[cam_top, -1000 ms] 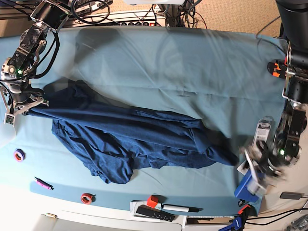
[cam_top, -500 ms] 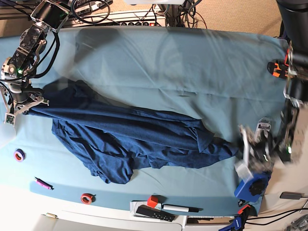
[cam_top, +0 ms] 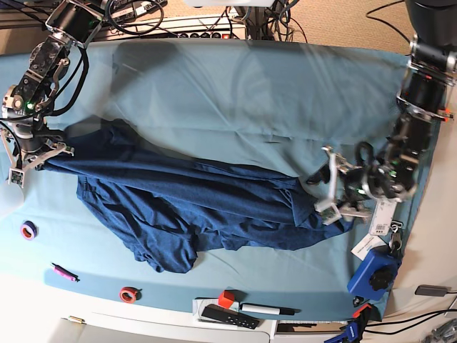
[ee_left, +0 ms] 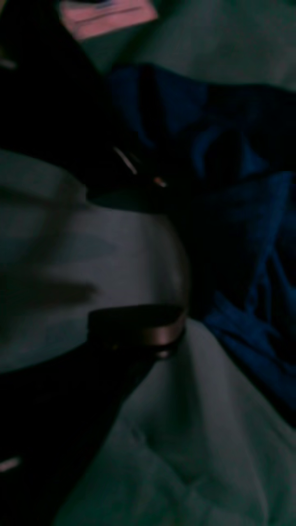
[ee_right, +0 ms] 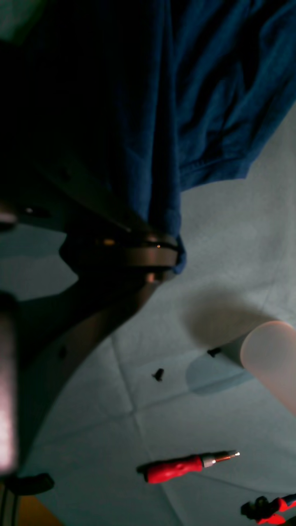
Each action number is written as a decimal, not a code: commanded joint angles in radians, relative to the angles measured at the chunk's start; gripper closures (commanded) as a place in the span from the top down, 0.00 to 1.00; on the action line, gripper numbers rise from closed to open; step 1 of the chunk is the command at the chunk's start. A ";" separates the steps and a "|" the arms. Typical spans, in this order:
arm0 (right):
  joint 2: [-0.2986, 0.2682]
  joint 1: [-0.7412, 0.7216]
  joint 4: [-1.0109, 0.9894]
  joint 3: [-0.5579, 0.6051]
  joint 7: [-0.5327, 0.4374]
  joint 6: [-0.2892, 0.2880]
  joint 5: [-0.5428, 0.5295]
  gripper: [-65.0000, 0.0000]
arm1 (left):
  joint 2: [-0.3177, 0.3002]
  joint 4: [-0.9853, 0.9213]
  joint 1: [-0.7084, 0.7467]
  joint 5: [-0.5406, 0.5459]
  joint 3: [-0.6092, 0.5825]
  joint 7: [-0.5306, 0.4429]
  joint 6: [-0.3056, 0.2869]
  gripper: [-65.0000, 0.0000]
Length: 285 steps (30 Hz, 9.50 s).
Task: Layout the t-shirt on the table in an organized manner, then fold the t-shirt properly
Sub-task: 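Grasp the shirt fabric with the left gripper near its middle, then lift the shirt with both grippers and swing it toward the table edge, then lower the shirt onto the table with both grippers and release, then grasp a sleeve of the shirt with the left gripper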
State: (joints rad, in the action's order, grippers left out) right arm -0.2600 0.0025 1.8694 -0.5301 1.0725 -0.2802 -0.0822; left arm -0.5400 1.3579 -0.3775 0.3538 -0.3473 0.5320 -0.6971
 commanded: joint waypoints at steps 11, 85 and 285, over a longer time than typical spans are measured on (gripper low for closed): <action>-0.017 -0.014 0.017 -0.006 -0.025 0.006 0.001 0.00 | 0.097 0.014 -0.001 -0.074 0.009 -0.042 -0.001 0.47; -0.031 -0.237 -0.056 -0.006 -0.089 0.008 -0.169 0.00 | 0.052 0.001 -0.262 -0.010 0.010 -0.073 0.307 0.00; -0.081 -0.911 -0.772 0.444 -0.238 0.172 0.142 0.00 | 0.510 -0.635 -0.348 -0.142 0.009 -0.263 0.197 0.58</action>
State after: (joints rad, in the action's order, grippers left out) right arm -0.3290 -0.8673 1.0790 -0.0845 0.8627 -0.1123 0.0547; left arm -0.0303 0.7063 -0.6903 0.2043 -0.3405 0.2935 -0.5041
